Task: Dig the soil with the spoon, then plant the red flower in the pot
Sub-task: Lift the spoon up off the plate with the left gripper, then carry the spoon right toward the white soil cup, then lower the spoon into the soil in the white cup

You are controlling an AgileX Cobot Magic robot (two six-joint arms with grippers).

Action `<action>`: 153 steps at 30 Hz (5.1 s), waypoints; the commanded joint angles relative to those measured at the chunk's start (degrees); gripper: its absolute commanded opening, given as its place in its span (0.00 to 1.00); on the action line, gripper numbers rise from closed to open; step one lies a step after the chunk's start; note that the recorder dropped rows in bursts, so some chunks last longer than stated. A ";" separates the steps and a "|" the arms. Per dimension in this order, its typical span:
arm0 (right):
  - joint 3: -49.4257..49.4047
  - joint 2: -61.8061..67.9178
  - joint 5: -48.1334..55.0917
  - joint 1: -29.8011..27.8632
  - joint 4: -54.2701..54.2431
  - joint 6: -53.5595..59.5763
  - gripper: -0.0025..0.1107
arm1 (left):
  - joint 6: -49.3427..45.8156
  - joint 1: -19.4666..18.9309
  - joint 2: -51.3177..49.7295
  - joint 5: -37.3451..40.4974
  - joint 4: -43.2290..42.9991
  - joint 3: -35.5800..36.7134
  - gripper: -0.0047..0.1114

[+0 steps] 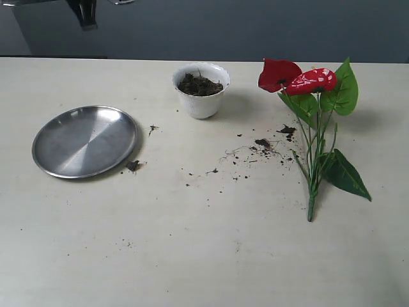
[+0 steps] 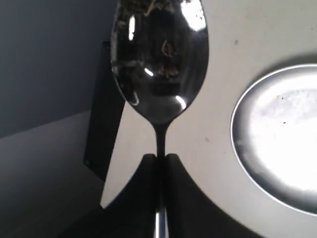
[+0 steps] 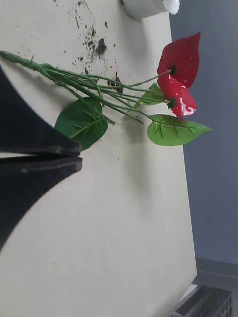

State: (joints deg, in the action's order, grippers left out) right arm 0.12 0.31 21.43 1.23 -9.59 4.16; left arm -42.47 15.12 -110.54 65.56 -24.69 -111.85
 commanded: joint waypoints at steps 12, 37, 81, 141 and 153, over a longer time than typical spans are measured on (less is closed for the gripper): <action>-0.12 -0.31 -0.67 0.17 -0.31 0.12 0.02 | -7.86 4.44 -6.82 -16.72 -15.52 -0.46 0.05; -0.12 -0.31 -0.55 0.17 -0.31 0.12 0.02 | -10.01 7.24 -14.92 -27.34 -34.87 -0.46 0.05; -0.12 -0.31 -0.49 0.17 -0.31 0.12 0.02 | -12.95 7.13 -14.92 -31.58 -27.01 -0.46 0.05; -0.12 -0.31 -0.59 0.17 -0.31 0.12 0.02 | -28.13 10.68 -19.44 -35.56 -54.89 6.87 0.05; -0.12 -0.31 -0.49 0.17 -0.31 0.12 0.02 | -17.73 11.86 -21.39 -33.12 -67.89 10.15 0.05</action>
State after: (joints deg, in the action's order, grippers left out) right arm 0.12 0.27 21.43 1.23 -9.72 4.25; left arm -65.44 26.81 -130.90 29.80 -85.34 -102.53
